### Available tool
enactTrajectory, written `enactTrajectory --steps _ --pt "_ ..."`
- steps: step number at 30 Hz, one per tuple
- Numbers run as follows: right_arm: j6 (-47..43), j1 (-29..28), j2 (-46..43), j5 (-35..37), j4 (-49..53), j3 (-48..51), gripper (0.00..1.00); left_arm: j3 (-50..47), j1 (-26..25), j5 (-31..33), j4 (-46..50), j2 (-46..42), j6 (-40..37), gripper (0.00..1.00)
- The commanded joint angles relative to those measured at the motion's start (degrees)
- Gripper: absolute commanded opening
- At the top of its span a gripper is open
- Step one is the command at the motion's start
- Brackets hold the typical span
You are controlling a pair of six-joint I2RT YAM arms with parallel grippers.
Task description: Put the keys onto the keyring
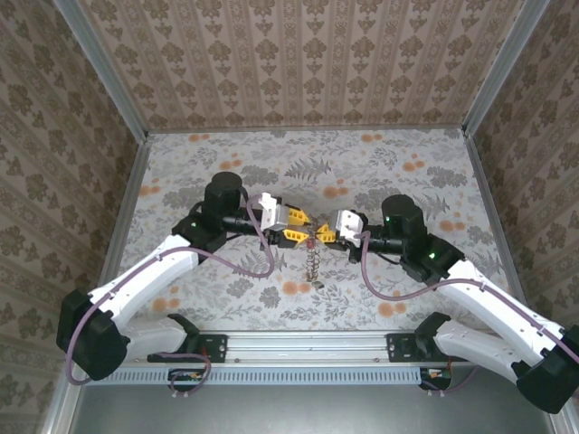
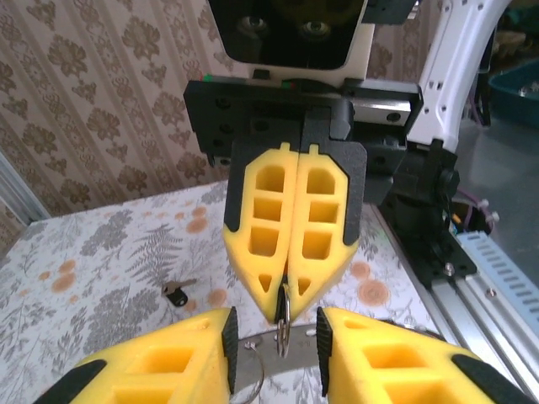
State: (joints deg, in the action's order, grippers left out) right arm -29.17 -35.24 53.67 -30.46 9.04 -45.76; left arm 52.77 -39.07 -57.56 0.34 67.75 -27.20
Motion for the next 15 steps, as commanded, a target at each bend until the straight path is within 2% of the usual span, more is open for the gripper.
enactTrajectory --steps 1,3,7,11,15 --pt "-5.22 0.10 1.34 1.74 10.40 -5.46 0.00 1.42 0.31 1.57 10.81 -0.12 -6.86 0.32" --pt "-6.48 -0.08 2.84 2.43 14.20 -7.48 0.00 0.93 0.27 2.85 8.91 0.08 -5.66 0.32" --pt "-5.40 -0.26 3.71 3.43 14.48 -8.35 0.00 0.00 -0.18 5.84 6.62 0.68 -4.53 0.34" --pt "-5.64 -0.91 5.78 4.20 16.81 -9.79 0.00 -0.08 -0.61 4.80 4.95 1.80 -2.52 0.34" --pt "-4.34 -1.31 6.27 4.74 14.87 -9.24 0.00 -0.15 -1.79 4.29 4.23 3.15 -1.16 0.35"
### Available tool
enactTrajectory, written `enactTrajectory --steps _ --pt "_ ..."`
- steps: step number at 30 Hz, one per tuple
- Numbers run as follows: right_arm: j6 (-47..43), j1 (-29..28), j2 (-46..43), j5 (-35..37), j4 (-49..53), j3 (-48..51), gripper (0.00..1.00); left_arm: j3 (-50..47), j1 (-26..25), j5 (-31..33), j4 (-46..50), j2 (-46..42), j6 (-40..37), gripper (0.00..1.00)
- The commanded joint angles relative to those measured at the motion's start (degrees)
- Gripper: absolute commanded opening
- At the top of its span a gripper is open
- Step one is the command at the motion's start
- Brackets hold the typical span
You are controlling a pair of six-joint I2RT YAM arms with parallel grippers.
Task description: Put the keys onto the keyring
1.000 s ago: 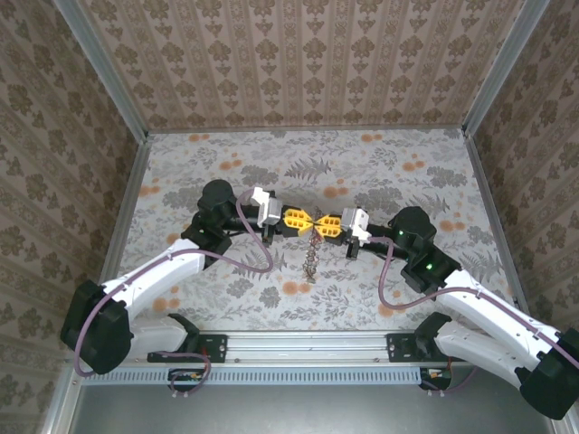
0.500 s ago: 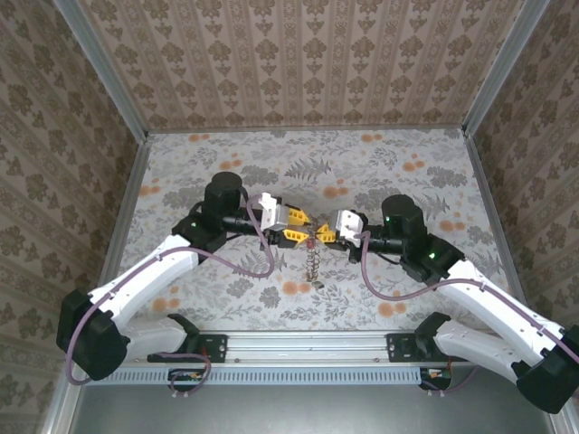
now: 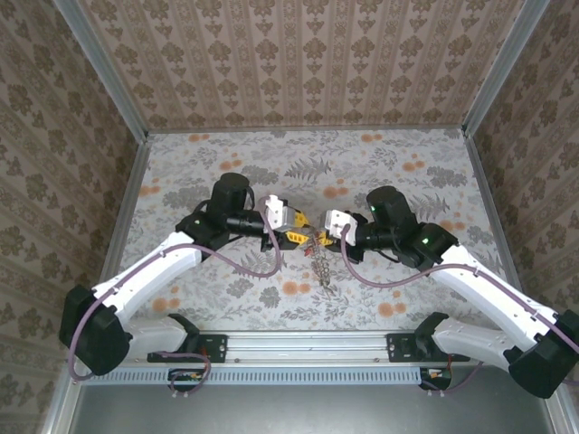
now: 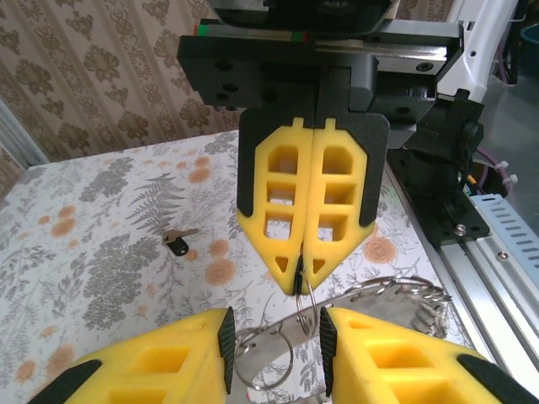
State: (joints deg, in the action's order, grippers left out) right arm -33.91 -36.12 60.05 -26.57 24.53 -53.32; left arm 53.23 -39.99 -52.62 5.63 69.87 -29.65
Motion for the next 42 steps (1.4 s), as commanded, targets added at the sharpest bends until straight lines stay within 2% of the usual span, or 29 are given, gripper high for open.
enactTrajectory --steps 1,7,13,19,21,25,31,38,42 --pt "0.74 -0.49 -0.07 0.86 -1.12 -1.51 0.00 -0.67 -1.15 -0.73 -1.33 1.35 1.81 0.35" --pt "1.01 -0.62 0.24 0.73 -2.21 -1.11 0.00 -2.56 -1.32 -3.54 -7.13 2.37 7.21 0.35" --pt "1.32 -0.62 0.00 -0.50 -3.41 -0.73 0.00 -2.13 -1.34 -0.77 -6.46 3.26 7.68 0.34" --pt "3.75 -0.62 -0.35 -0.64 -6.39 0.32 0.00 -0.60 -2.28 -0.64 -2.88 3.83 4.58 0.31" --pt "4.29 -0.62 -0.21 -0.80 -6.76 0.44 0.00 -0.44 -2.56 -0.64 -2.07 3.88 3.83 0.24" --pt "4.52 -0.62 -0.23 -1.36 -7.09 0.67 0.00 -0.70 -2.64 0.49 -1.72 3.20 2.92 0.00" --pt "2.98 -0.49 -1.61 -3.68 -7.02 1.91 0.00 -2.04 -2.64 2.27 -3.33 1.17 1.68 0.00" --pt "5.58 1.31 -4.89 -8.76 -11.96 6.39 0.18 -4.04 -2.18 -2.50 -9.24 -0.25 4.18 0.00" --pt "7.31 2.08 -5.64 -10.47 -14.91 8.41 0.24 -5.64 -1.43 -3.64 -14.78 -0.76 7.39 0.00"
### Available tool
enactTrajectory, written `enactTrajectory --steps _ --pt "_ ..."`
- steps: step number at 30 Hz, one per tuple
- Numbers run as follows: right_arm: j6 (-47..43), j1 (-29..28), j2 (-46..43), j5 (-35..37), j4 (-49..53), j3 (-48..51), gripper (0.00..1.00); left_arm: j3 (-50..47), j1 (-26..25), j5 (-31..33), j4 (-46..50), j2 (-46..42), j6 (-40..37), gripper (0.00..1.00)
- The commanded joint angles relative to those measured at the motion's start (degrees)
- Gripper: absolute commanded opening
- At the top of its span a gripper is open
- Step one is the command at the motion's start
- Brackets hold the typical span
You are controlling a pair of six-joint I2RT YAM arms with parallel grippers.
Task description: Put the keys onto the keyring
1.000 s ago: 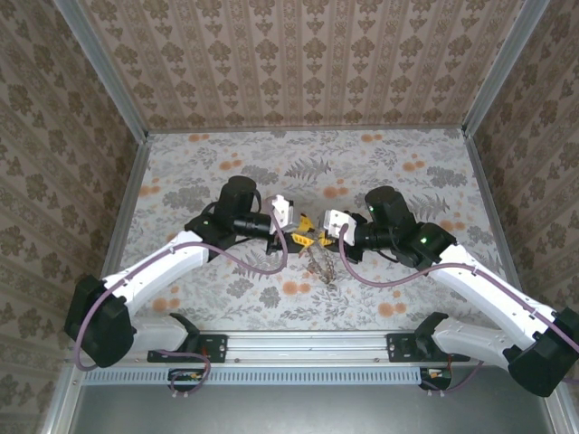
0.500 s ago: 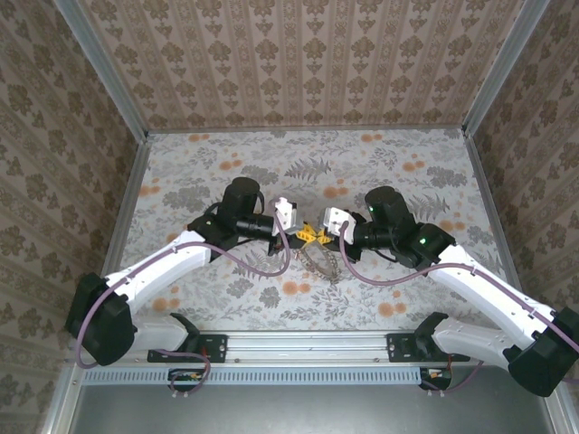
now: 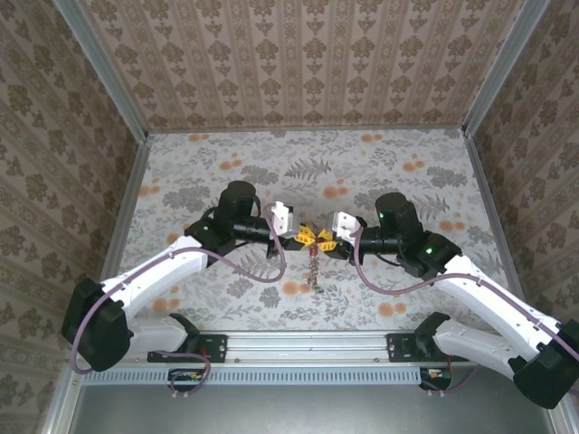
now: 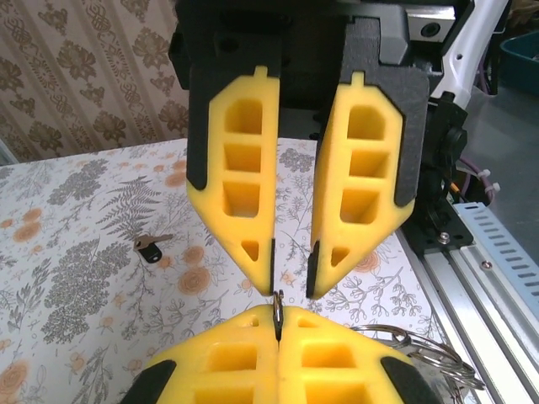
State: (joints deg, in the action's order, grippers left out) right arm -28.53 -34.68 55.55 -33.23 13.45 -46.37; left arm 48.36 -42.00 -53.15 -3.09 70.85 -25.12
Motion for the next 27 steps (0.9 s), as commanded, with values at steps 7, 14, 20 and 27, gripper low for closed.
enactTrajectory --steps 7,14,20,27 --pt "4.86 2.16 -2.18 -5.79 -8.78 4.21 0.26 -2.83 1.87 -4.42 -13.49 -2.45 7.99 0.00" --pt "7.16 2.51 -1.67 -5.80 -12.92 5.17 0.23 -2.89 2.10 -9.67 -17.69 -1.27 11.52 0.00" --pt "7.95 2.51 -1.56 -6.75 -14.96 4.80 0.23 -2.34 1.88 -10.42 -18.63 -0.76 12.23 0.00" --pt "9.37 2.51 -2.61 -9.41 -17.31 5.41 0.23 -2.13 1.86 -10.49 -18.95 -0.25 12.54 0.00"
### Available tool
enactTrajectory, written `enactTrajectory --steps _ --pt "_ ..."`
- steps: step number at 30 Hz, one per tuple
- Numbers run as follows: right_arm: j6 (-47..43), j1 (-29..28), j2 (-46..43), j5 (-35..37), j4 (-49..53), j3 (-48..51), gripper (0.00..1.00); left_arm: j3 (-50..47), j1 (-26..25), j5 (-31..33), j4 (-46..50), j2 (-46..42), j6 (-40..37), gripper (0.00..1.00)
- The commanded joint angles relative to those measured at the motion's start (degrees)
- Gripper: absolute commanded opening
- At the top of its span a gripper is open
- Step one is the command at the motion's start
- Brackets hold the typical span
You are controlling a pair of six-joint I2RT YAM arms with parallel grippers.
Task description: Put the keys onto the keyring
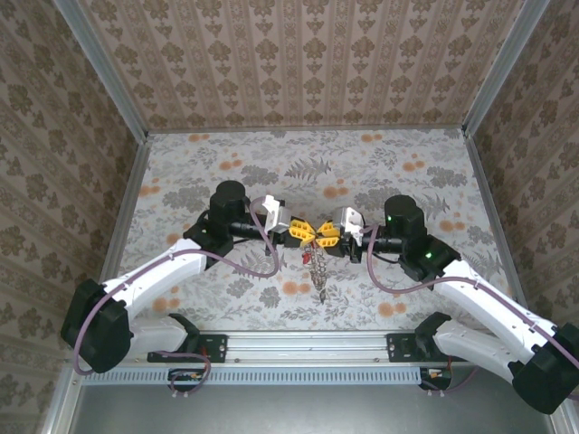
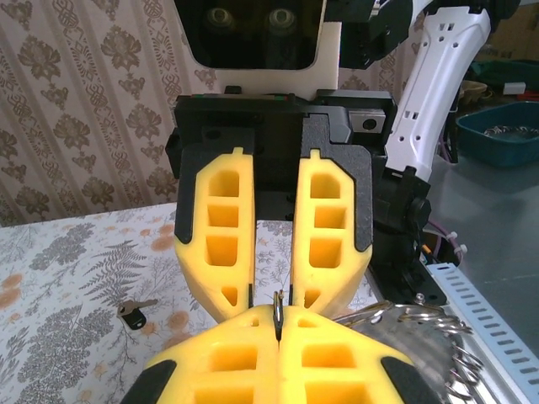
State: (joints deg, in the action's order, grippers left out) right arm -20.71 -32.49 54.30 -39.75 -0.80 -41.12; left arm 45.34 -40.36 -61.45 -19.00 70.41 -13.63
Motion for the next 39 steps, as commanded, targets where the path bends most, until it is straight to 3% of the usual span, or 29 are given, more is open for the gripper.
enactTrajectory --steps 1,10,16,20,25,29,39 --pt "1.55 0.33 -1.35 -2.93 -3.14 0.25 0.22 0.95 0.27 -2.18 -3.14 0.16 1.02 0.00" --pt "2.08 0.33 -0.16 -3.50 -3.74 0.30 0.16 0.76 0.15 -2.19 -3.80 -0.01 1.37 0.00" --pt "2.58 0.32 -0.06 -3.61 -4.78 0.34 0.01 0.89 0.17 -1.63 -3.50 -0.10 1.55 0.00" --pt "2.78 0.31 -1.06 -2.48 -6.67 1.42 0.00 1.63 0.28 0.19 -1.64 -0.19 2.23 0.00" --pt "3.62 0.41 -3.44 0.61 -9.92 3.50 0.00 2.78 0.85 0.16 7.25 -1.72 -1.41 0.16" --pt "4.21 0.41 -3.94 0.57 -11.11 4.12 0.00 1.86 1.25 1.96 8.45 -3.32 -1.51 0.25" --pt "5.03 0.41 -2.92 0.77 -12.45 4.21 0.00 1.67 0.65 6.29 7.84 -3.64 -0.59 0.26"
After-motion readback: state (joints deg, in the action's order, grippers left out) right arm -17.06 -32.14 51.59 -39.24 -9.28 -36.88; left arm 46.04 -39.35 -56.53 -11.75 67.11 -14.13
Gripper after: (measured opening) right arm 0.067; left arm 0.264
